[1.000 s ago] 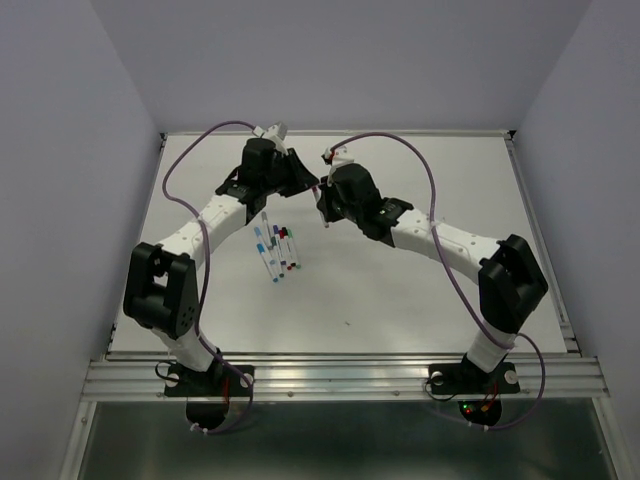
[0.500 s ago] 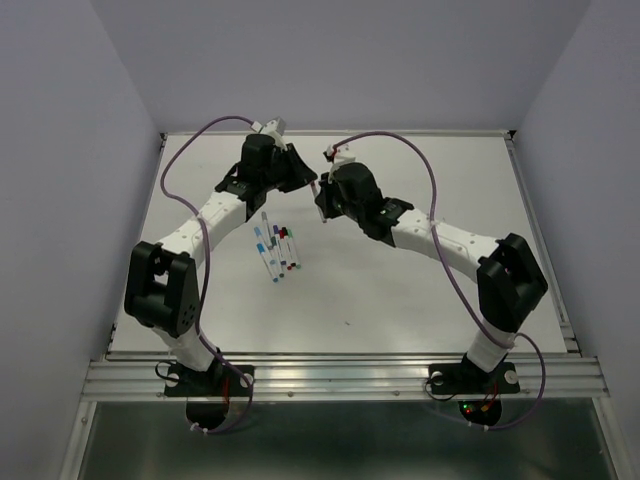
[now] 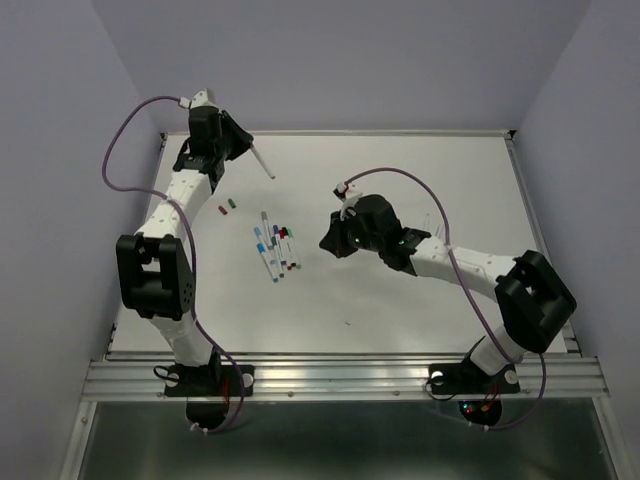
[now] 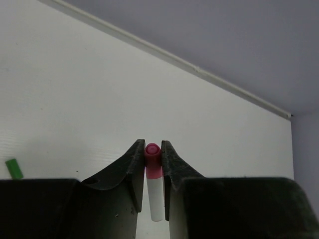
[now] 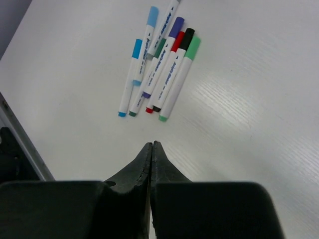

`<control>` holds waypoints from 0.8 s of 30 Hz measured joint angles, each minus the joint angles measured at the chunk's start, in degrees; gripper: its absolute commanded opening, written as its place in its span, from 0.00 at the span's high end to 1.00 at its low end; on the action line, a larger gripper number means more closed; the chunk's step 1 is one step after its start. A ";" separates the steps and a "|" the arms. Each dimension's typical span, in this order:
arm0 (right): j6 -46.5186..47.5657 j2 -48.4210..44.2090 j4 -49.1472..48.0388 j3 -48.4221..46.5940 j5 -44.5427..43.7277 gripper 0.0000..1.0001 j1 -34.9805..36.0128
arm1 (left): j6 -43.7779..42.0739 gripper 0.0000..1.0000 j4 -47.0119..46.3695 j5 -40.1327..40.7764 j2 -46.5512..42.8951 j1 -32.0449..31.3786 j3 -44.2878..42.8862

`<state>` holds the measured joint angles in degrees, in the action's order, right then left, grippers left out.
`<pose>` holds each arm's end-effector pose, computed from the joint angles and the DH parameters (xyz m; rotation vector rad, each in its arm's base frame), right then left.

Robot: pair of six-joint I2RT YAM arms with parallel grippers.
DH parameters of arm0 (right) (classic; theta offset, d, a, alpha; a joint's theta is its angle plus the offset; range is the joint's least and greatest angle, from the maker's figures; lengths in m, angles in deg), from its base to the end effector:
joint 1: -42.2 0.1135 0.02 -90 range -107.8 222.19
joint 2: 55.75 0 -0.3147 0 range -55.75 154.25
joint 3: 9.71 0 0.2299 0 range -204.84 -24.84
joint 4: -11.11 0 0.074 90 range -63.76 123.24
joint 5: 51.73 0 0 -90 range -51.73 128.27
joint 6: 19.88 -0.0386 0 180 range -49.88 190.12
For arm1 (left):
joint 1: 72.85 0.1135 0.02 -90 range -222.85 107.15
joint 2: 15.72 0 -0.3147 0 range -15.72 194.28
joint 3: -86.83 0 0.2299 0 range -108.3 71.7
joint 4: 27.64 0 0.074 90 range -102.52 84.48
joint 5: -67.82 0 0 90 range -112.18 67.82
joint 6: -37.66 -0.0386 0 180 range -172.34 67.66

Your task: Open the pen caps

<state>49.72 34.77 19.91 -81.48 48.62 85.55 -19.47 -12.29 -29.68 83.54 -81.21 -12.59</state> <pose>0.2424 0.2383 0.3025 -0.5451 2.0901 0.8563 0.4038 -0.0644 0.3953 -0.3065 1.8542 -0.6205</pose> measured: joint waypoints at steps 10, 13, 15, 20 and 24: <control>2.47 -0.55 1.46 -4.35 -2.69 0.53 0.02 | 0.26 1.00 -2.08 -1.92 -1.75 1.49 2.71; 4.35 0.72 1.40 -8.35 -5.11 0.35 0.02 | 0.46 1.00 -3.08 -4.94 -4.24 1.18 5.75; 5.44 1.77 1.33 -10.73 -6.32 0.31 0.02 | 0.63 1.00 -3.48 -6.56 -6.01 1.18 7.61; 8.48 6.51 1.22 -16.46 -7.17 0.25 0.02 | 1.29 1.00 -5.18 -9.55 -10.12 0.31 11.69; 10.34 11.13 1.29 -20.61 -5.99 0.21 0.02 | 1.81 1.00 -5.68 -10.78 -11.50 -2.54 12.70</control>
<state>60.06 45.89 21.20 -102.09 42.63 85.57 -17.66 -17.97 -40.46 72.04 -83.75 0.11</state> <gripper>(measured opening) 0.764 0.272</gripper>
